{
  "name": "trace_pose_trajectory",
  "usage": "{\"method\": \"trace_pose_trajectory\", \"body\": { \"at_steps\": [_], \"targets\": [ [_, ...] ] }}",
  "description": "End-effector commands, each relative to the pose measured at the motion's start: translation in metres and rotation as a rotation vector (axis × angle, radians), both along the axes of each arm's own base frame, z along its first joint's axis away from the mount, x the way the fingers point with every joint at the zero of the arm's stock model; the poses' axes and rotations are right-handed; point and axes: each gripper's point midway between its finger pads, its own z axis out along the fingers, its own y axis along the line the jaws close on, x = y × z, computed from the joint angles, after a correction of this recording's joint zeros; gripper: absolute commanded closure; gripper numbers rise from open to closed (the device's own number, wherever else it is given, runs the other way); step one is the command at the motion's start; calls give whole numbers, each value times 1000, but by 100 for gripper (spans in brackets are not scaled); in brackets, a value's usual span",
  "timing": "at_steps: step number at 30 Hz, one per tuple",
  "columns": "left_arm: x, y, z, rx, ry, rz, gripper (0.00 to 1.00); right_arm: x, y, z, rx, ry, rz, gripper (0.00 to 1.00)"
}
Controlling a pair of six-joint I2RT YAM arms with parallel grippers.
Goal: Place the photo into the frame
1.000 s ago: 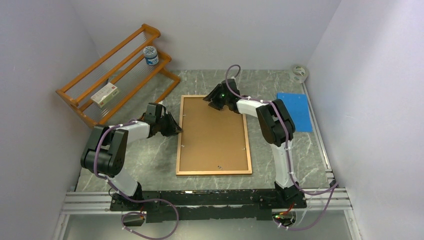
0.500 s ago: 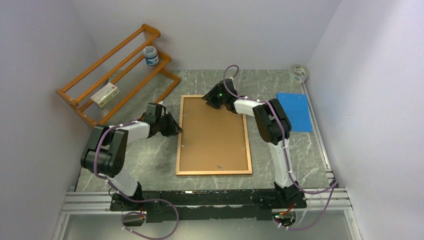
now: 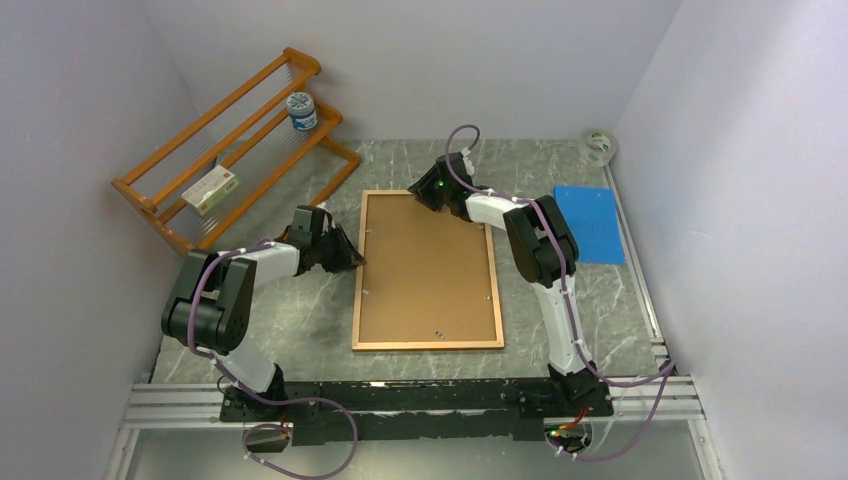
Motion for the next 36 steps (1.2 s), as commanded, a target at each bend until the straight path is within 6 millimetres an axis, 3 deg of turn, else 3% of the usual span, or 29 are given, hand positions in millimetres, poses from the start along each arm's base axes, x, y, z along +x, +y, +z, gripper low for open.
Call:
{"method": "trace_pose_trajectory", "body": {
  "at_steps": [1,10,17,24,25,31,35,36],
  "targets": [
    [-30,8,-31,53,127,-9,77,8,-8,-23,-56,20,-14,59],
    [-29,7,-32,47,127,-13,77,2,14,-22,58,16,70,60],
    [-25,2,-32,19,123,-24,77,-4,39,-4,216,0,160,62],
    [-24,4,-31,17,124,-17,77,-2,34,0,221,2,150,62],
    [-24,4,-31,18,124,-15,77,-1,32,4,211,-5,146,61],
    [-24,5,-24,11,110,-7,74,-5,2,76,21,-127,149,52],
    [-23,2,-17,-5,90,-18,72,-35,-27,109,-111,-152,156,49],
    [-23,2,-15,-9,87,-17,72,-47,-35,108,-139,-139,164,49]
  ]
}}
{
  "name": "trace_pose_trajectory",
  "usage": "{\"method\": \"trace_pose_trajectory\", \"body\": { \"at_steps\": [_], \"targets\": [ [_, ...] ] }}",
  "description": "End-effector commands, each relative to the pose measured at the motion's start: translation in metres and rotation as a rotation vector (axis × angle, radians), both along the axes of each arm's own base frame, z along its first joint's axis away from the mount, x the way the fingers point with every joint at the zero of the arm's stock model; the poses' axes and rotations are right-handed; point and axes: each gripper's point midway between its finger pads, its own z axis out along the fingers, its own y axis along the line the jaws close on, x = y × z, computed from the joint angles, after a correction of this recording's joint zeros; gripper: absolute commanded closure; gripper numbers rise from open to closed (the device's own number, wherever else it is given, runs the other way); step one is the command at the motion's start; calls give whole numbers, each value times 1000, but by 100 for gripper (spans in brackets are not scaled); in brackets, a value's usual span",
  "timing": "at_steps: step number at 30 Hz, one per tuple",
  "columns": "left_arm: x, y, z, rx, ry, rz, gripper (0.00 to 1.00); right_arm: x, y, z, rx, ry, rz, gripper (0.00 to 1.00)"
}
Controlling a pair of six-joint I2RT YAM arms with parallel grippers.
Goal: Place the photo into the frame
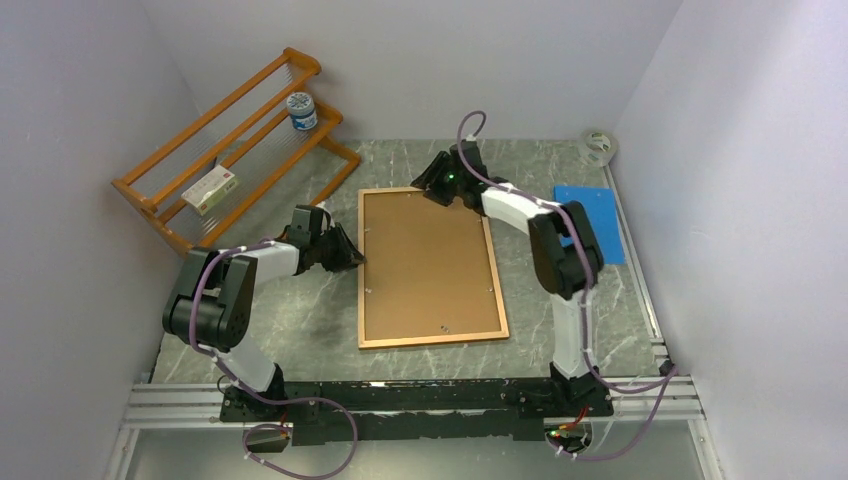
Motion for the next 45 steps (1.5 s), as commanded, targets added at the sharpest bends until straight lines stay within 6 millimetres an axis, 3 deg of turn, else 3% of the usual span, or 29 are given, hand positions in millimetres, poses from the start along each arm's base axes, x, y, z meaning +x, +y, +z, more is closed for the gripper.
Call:
{"method": "trace_pose_trajectory", "body": {
  "at_steps": [1,7,11,14,18,20,32,45],
  "targets": [
    [-27,3,-15,14,89,-8,71,-40,-34,65,-157,-112,40,49],
    [-28,2,-10,1,79,-6,63,-134,-67,45,-310,-54,199,48],
    [-32,1,-11,-7,87,-11,57,-199,-77,26,-384,-33,319,48],
    [-31,1,-11,-12,73,-11,57,-241,-69,12,-393,-11,424,48],
    [-33,1,-15,-10,87,-8,65,-281,-47,-1,-352,4,557,53],
    [-33,2,-17,-7,90,-10,69,-291,-45,-10,-348,40,580,56],
    [-36,5,-20,8,96,-6,71,-322,-45,-44,-427,130,701,61],
    [-36,6,-23,17,97,-2,70,-338,-56,-58,-470,189,720,65]
  ]
}}
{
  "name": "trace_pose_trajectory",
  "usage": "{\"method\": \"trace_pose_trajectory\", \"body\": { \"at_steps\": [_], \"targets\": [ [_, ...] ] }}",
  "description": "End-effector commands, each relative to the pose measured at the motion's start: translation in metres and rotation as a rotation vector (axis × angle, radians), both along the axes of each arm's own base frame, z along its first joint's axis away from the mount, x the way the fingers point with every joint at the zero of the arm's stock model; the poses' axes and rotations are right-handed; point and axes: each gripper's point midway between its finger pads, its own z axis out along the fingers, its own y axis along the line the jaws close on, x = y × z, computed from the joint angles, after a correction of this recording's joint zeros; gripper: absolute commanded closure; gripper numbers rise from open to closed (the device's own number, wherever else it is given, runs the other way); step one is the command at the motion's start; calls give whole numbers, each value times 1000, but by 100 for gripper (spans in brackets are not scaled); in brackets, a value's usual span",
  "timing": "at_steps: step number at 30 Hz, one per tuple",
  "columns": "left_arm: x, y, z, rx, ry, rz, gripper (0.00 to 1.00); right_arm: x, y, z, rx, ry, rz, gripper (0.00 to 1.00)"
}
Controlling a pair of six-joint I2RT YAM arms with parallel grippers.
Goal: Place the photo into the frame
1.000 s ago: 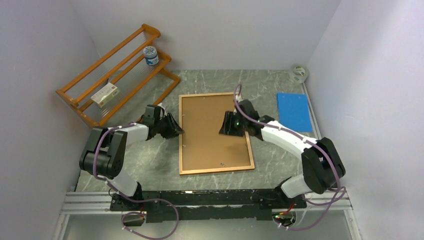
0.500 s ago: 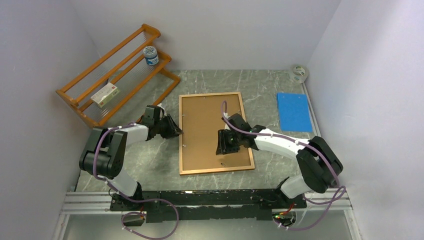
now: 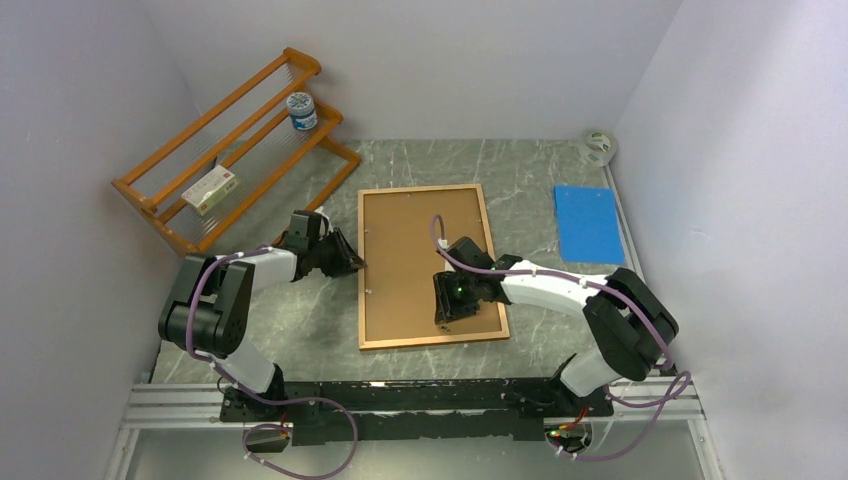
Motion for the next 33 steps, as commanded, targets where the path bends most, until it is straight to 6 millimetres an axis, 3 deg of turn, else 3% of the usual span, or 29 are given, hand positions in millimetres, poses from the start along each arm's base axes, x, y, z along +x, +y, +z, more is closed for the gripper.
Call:
{"method": "trace_pose_trajectory", "body": {
  "at_steps": [1,11,26,33],
  "targets": [
    [-23,6,-23,43,91,-4,71,-10,-5,-4,-12,15,25,65],
    [-23,7,-24,46,95,-3,70,-22,-2,-7,11,65,69,75],
    [-24,7,-26,46,99,-1,70,-37,-11,-17,-29,144,96,72],
    [-24,7,-25,45,95,1,70,-27,4,9,46,103,83,68]
  ]
}}
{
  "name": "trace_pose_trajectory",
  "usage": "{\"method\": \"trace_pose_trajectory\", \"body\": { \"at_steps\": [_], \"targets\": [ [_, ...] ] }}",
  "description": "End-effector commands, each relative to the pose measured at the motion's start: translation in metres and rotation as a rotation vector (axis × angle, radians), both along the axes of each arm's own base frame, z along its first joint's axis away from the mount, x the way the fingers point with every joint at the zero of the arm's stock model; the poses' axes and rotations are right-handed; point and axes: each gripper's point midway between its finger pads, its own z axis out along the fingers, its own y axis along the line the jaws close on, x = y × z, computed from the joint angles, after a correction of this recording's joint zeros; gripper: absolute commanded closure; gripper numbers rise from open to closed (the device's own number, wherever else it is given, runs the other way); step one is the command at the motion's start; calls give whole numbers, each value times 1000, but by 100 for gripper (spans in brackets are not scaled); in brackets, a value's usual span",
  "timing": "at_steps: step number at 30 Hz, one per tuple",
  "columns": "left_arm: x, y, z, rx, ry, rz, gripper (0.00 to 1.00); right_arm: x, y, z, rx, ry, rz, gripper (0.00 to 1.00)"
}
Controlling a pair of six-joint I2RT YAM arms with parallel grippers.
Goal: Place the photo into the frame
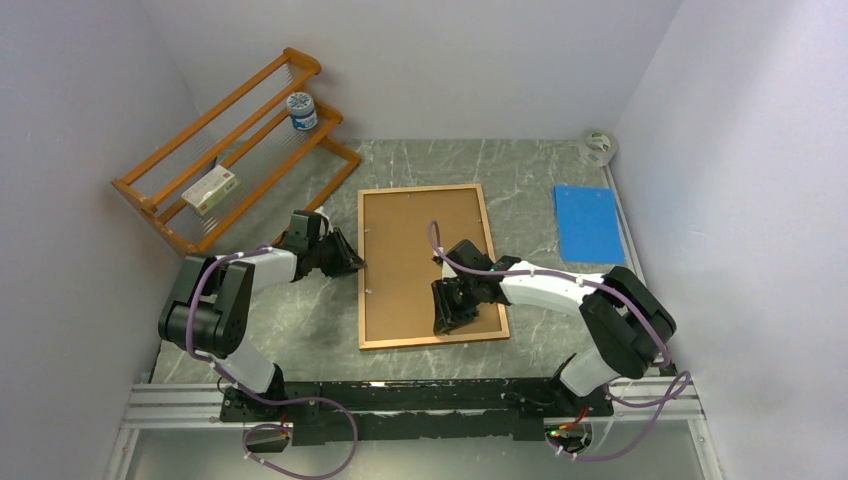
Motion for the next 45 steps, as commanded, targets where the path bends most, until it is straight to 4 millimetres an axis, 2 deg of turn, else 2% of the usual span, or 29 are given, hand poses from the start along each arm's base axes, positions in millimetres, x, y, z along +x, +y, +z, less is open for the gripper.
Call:
{"method": "trace_pose_trajectory", "body": {
  "at_steps": [1,5,8,10,14,17,20,23,28,32,35,42,45],
  "targets": [
    [-24,7,-24,46,95,1,70,4,2,19,7,-21,-18,66],
    [-23,7,-22,46,91,3,69,32,9,48,46,-132,-133,58],
    [-24,7,-21,43,90,3,68,50,1,59,25,-207,-245,54],
    [-25,8,-21,44,88,4,67,60,-14,61,-29,-253,-339,52],
    [-25,8,-20,42,83,6,64,78,-59,60,-184,-341,-533,46],
    [-24,8,-17,40,73,9,59,86,-93,57,-281,-362,-641,37],
    [-24,7,-14,30,66,16,59,94,-122,49,-339,-362,-708,35],
    [-25,5,-13,14,66,13,62,100,-139,39,-344,-323,-743,36],
    [-27,-5,-5,-48,45,-19,67,116,-130,55,-307,-358,-721,40],
    [-30,-29,7,-194,22,-116,80,128,-113,59,-247,-348,-712,43],
    [-36,-43,13,-293,12,-157,83,131,-105,59,-230,-335,-716,45],
    [-63,-61,3,-319,62,-200,84,129,-80,58,-219,-332,-672,45],
    [-74,-67,-2,-314,64,-218,84,125,-56,59,-197,-336,-607,45]
  ]
}}
